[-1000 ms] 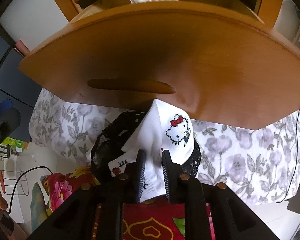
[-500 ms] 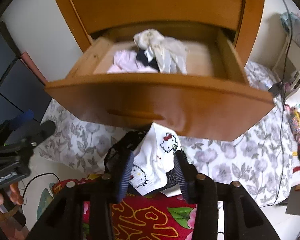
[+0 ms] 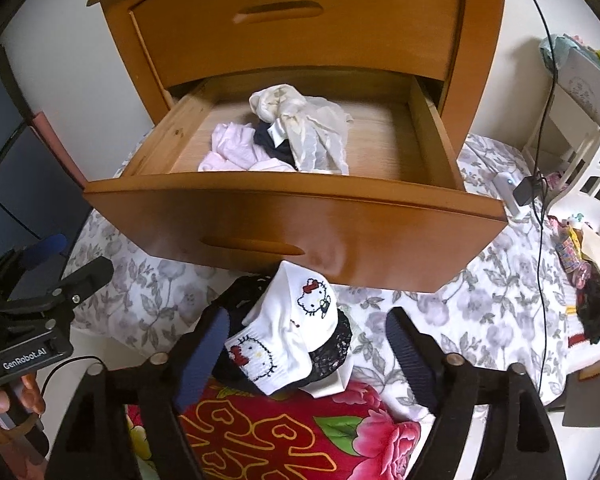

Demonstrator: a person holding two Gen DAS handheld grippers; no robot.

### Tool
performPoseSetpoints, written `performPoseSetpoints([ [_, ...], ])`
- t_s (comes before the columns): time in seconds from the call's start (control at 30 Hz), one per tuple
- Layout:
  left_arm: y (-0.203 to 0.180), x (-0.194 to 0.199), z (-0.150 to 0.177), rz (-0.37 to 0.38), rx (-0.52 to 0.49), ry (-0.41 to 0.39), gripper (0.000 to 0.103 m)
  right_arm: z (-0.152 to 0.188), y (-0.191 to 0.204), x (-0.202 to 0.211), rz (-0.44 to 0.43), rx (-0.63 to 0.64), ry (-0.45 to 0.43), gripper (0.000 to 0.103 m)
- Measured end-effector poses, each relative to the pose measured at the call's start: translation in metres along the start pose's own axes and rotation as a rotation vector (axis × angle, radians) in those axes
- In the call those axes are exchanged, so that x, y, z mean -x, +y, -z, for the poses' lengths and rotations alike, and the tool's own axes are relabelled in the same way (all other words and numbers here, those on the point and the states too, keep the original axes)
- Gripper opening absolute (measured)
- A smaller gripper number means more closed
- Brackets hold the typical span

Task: Take underwear out of drawer
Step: 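Withdraw the right tool up from the placed white sock, then reach the left tool into the drawer toward the pink cloth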

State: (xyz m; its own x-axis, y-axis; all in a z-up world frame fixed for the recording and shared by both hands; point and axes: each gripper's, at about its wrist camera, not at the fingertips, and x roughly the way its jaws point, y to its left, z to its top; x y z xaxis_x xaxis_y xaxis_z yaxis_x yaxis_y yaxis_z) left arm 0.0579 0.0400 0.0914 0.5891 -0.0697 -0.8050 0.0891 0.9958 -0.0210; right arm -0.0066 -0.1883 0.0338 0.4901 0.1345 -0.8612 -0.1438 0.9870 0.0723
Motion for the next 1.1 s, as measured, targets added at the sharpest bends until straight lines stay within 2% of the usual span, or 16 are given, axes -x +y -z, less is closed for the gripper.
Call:
performPoseSetpoints([
  [0.3,-0.001,0.0,0.001,-0.001,-0.005,0.004,0.094,0.001,-0.005,0.004,0.014,0.0,-0.026,0.103],
  [0.77,-0.002,-0.001,-0.005,0.012,-0.011,0.0,0.094,0.003,-0.021,0.011,0.003,-0.039,-0.088,0.103],
  [1.0,0.004,0.008,-0.031,0.043,0.014,-0.088,0.094,0.001,-0.033,0.013,0.013,-0.062,-0.123,0.103],
  [1.1,0.01,0.012,-0.05,0.019,0.015,-0.14,0.094,0.003,-0.042,0.011,0.007,-0.09,-0.12,0.103],
])
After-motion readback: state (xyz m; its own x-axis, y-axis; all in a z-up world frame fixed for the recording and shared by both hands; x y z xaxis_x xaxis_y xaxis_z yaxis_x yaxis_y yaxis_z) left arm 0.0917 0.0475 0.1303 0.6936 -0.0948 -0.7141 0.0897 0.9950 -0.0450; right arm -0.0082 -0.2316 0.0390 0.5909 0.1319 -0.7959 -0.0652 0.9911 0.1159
